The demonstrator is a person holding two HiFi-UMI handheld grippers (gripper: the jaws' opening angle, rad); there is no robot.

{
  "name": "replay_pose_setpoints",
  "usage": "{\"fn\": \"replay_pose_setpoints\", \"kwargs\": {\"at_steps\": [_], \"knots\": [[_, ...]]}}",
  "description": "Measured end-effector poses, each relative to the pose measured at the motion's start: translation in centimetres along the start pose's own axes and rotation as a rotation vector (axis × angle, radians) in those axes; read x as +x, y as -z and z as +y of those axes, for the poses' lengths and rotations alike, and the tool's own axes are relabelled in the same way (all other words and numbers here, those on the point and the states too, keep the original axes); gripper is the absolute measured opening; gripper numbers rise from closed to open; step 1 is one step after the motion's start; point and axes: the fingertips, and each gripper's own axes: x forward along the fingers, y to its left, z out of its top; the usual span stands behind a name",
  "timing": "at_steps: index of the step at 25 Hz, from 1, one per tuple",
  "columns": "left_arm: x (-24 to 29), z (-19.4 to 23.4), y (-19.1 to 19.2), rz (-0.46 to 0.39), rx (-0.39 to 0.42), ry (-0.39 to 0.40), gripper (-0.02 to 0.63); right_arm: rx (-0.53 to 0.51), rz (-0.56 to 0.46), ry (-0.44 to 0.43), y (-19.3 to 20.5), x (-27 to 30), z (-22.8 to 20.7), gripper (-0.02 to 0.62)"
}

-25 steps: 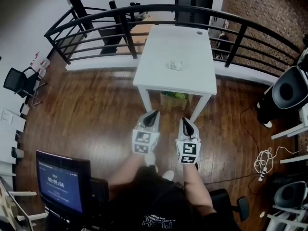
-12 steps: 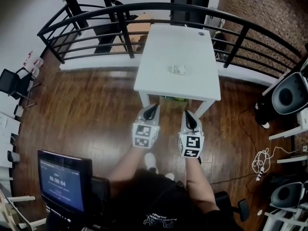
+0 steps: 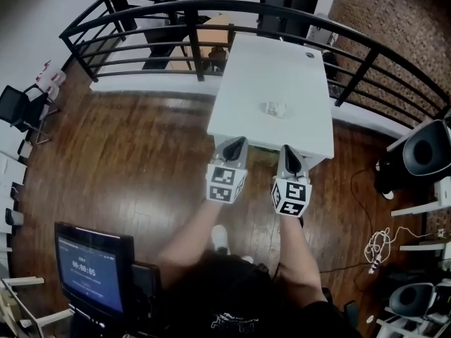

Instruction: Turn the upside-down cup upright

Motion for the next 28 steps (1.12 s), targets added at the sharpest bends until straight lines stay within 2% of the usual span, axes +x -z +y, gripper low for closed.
{"fn": "replay_pose_setpoints", "kwargs": {"at_steps": [16,21,28], "knots": [[3.0,2.8,-1.2,-0.006,-0.021,0.033,0.002,-0.007,0.030,0.079,-0.2,3.4,-1.2,0.014],[4.2,4.2,-1.1,0.005,-0.023,0.014,0.002,0.015,0.022,0.070,0.1,5.1,-0.9,0.014],[8.8,3.9,-0.5,0.014,-0.022,-0.007,0.002,0.021,0.052,0.049,1.7,8.4,-3.8,0.014]]}}
